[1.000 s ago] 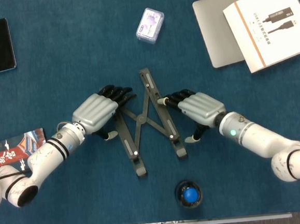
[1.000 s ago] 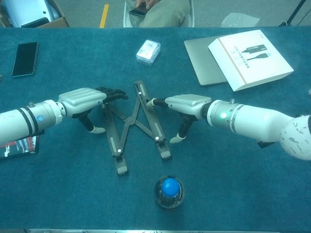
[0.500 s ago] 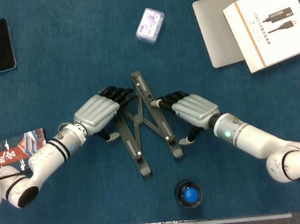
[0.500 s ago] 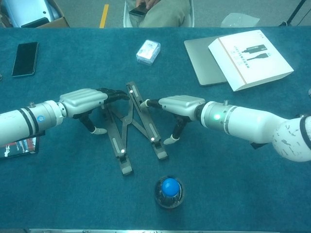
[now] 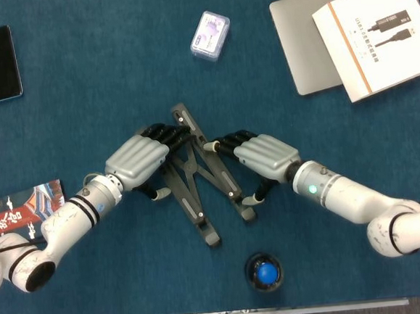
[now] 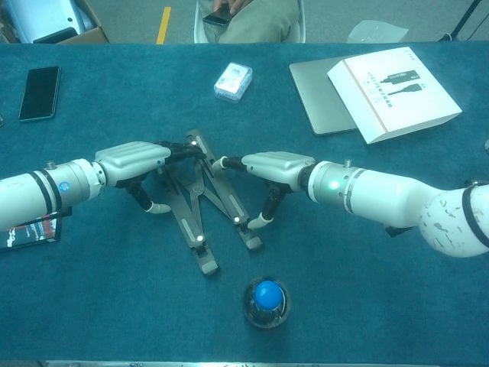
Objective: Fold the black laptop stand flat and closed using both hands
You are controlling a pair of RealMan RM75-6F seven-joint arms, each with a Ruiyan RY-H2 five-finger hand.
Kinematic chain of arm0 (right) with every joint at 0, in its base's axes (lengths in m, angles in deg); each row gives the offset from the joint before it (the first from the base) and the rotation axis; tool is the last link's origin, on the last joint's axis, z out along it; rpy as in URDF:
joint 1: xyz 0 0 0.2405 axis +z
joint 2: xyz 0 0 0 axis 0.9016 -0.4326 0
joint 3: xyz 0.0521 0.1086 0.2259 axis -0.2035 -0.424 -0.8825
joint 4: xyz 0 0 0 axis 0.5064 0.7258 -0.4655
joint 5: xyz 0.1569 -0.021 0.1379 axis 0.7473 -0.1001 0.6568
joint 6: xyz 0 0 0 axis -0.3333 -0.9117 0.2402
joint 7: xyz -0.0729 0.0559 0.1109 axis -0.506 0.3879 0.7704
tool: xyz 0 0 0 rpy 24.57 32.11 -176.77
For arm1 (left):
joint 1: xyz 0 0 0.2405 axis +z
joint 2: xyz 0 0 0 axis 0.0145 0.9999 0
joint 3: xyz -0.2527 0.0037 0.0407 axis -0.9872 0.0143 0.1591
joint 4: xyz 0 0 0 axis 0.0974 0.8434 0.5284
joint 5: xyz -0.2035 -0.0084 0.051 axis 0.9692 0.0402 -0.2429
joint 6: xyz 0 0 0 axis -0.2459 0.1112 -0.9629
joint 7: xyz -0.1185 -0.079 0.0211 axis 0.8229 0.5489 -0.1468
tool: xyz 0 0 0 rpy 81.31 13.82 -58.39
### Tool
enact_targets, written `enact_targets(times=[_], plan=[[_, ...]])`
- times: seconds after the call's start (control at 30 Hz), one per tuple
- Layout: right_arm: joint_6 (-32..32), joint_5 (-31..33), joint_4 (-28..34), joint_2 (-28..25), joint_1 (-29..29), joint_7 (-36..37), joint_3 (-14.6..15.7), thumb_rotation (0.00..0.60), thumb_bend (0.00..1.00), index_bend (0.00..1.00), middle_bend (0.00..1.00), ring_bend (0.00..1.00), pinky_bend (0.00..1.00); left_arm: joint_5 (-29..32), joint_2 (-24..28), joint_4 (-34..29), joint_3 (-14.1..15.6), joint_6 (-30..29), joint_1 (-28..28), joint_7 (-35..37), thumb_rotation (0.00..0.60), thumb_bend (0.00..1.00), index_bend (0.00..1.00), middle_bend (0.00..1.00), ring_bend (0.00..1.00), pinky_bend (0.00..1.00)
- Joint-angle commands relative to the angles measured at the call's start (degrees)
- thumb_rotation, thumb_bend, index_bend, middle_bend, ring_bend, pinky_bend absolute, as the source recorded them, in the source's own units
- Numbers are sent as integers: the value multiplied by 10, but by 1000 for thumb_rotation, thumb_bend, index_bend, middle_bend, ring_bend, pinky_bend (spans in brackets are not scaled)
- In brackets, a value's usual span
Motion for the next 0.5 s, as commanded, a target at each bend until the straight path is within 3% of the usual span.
enact_targets(times=[0.03,0.3,0.5], plan=[[0,-3,-3,4,-2,4,-2,600,123,0,39,0,24,4,2,-4,-1,4,-1,5,600,249,0,0,0,0],[0,-10,-8,11,-7,18,-6,600,124,0,26,0,23,11,6,-9,-3,12,-2,13,600,249,0,0,0,0],[-2,-30,15,-28,-5,26,-21,600,124,0,17,0,23,6,35,-30,-7,-14,3,-23,600,249,0,0,0,0]])
